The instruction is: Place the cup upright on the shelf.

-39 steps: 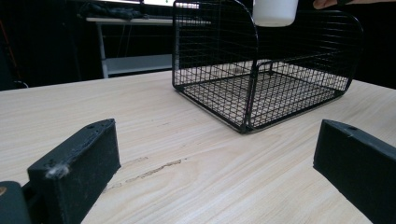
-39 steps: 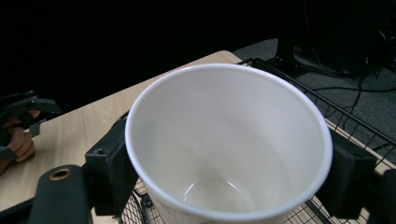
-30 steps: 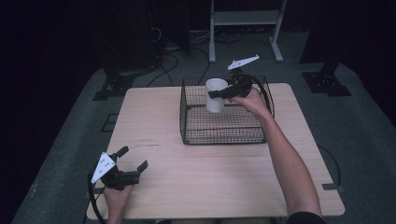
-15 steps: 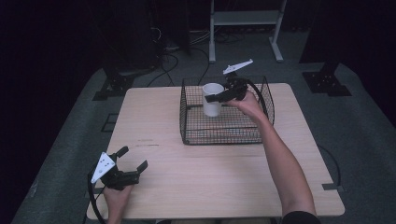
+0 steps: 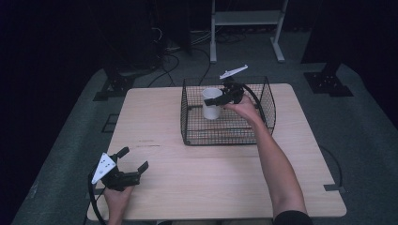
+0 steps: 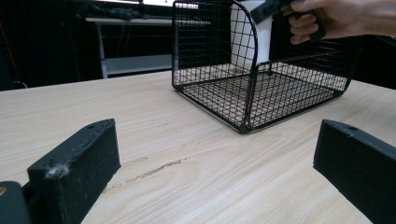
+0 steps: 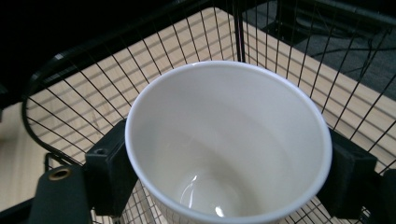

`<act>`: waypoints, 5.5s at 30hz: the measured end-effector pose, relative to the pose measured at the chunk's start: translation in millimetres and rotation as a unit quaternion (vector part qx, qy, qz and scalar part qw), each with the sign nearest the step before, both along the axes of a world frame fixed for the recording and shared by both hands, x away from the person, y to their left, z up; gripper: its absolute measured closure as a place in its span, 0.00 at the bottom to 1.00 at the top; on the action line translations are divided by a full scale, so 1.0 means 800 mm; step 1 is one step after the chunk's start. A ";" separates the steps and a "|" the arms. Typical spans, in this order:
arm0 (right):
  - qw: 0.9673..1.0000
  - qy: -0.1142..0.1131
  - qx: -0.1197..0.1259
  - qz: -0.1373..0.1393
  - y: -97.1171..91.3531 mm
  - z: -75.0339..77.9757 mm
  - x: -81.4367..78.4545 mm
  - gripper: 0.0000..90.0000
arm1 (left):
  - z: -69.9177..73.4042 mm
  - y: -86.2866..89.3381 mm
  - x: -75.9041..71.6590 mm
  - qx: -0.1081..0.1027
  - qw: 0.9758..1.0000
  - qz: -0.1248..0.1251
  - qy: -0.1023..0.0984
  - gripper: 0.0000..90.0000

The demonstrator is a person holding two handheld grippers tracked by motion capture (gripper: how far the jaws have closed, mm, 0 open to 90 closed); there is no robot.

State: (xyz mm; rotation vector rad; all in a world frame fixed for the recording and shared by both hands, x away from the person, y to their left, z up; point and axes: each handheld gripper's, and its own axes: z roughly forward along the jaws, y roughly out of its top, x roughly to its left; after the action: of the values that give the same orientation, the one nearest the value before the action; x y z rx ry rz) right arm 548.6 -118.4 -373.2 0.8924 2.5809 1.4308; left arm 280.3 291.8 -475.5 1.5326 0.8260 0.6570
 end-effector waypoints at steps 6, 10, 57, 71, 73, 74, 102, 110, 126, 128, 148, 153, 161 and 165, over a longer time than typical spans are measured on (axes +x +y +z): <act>0.999 0.002 -0.035 0.002 0.007 -0.019 0.004 0.21 | 0.000 0.000 0.000 -0.001 1.000 -0.001 0.000 0.00; 0.998 0.011 -0.055 -0.002 0.006 -0.031 0.007 0.21 | 0.000 0.000 0.000 -0.002 1.000 -0.002 0.000 0.00; 0.995 -0.006 -0.104 0.012 0.005 -0.034 -0.008 0.15 | 0.000 0.000 -0.001 -0.001 1.000 -0.001 0.000 0.00; 0.997 -0.022 -0.073 0.003 0.005 -0.022 -0.010 0.14 | 0.000 -0.001 0.000 0.000 1.000 -0.001 0.000 0.00; 0.997 -0.029 -0.069 -0.005 0.004 -0.017 -0.011 0.14 | 0.000 -0.001 0.000 0.001 1.000 0.000 0.000 0.00; 0.998 -0.030 -0.062 -0.006 0.004 -0.015 -0.011 0.14 | 0.000 -0.001 0.000 0.001 1.000 0.000 0.000 0.00; 0.999 -0.041 -0.007 -0.011 -0.019 0.030 -0.038 0.14 | 0.000 -0.001 -0.001 0.001 1.000 -0.001 0.000 0.00; 0.999 -0.028 0.000 -0.017 -0.033 0.029 -0.043 0.14 | 0.000 -0.001 0.000 0.000 1.000 0.001 -0.001 0.00; 1.000 -0.029 0.005 -0.003 -0.047 0.028 -0.070 0.14 | 0.000 -0.002 0.000 0.003 1.000 0.002 -0.002 0.00; 1.000 -0.029 0.007 -0.003 -0.051 0.028 -0.074 0.14 | 0.000 -0.002 0.000 0.003 1.000 0.002 -0.002 0.00; 0.999 -0.025 0.017 0.019 -0.067 0.032 -0.108 0.14 | 0.000 -0.002 0.000 0.006 1.000 0.003 -0.002 0.00; 0.999 -0.028 0.018 0.023 -0.067 0.033 -0.117 0.14 | 0.000 -0.002 0.000 0.006 1.000 0.003 -0.002 0.00; 0.999 -0.026 0.014 0.034 -0.070 0.028 -0.132 0.14 | 0.000 -0.002 0.000 0.007 1.000 0.004 -0.002 0.00; 0.999 -0.028 0.019 0.038 -0.072 0.026 -0.140 0.14 | 0.000 -0.002 0.000 0.007 1.000 0.004 -0.002 0.00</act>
State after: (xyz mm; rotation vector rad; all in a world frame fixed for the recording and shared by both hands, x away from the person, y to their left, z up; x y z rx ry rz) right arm 436.8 -176.3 -352.1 0.7559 2.5807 1.5070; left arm 280.2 290.1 -475.6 1.5404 0.8274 0.6719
